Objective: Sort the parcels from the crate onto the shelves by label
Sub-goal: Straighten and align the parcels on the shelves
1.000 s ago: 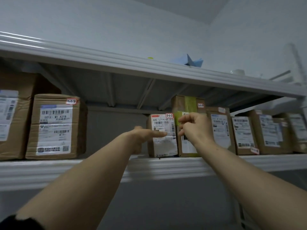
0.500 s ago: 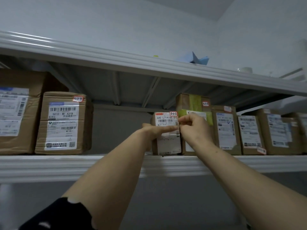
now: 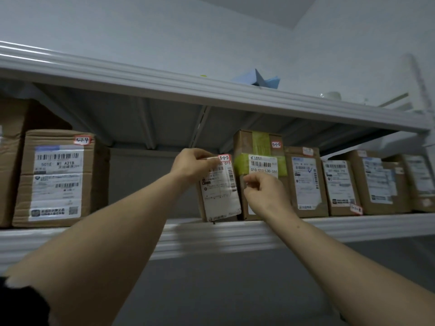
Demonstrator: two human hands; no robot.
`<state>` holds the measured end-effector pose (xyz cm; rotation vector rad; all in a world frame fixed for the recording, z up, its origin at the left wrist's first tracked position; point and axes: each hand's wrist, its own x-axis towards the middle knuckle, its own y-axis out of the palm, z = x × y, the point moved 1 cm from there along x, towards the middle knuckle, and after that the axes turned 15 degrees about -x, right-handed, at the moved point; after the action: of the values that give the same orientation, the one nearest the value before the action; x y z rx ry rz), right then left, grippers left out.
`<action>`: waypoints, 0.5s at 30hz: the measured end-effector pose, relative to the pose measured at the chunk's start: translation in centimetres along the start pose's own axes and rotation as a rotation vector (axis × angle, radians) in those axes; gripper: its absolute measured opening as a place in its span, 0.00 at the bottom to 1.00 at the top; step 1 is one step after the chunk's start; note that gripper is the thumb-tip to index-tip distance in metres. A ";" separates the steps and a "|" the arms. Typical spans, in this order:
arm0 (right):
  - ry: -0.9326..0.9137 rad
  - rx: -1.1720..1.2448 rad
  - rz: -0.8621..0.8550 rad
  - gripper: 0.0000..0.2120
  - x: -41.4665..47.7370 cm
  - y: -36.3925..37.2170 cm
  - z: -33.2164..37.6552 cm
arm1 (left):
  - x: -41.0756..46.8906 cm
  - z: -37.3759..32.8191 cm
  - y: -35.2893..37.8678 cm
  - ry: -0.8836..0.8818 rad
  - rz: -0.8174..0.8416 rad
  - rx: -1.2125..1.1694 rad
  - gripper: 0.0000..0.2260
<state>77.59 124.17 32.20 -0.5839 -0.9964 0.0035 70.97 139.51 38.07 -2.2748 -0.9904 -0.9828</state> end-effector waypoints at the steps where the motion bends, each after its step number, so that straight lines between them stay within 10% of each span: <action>1: -0.034 -0.039 0.017 0.14 0.0 0.4 0.2 | 0.1 0.0 -0.5 -0.005 -0.009 -0.001 0.09; 15: -0.066 0.094 0.473 0.14 -0.2 7.8 9.6 | -2.0 -2.5 -9.5 0.015 0.112 0.521 0.16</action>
<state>71.90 135.15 32.30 -0.7246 -0.8970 0.4887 61.63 142.98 39.37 -1.8607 -0.9660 -0.6042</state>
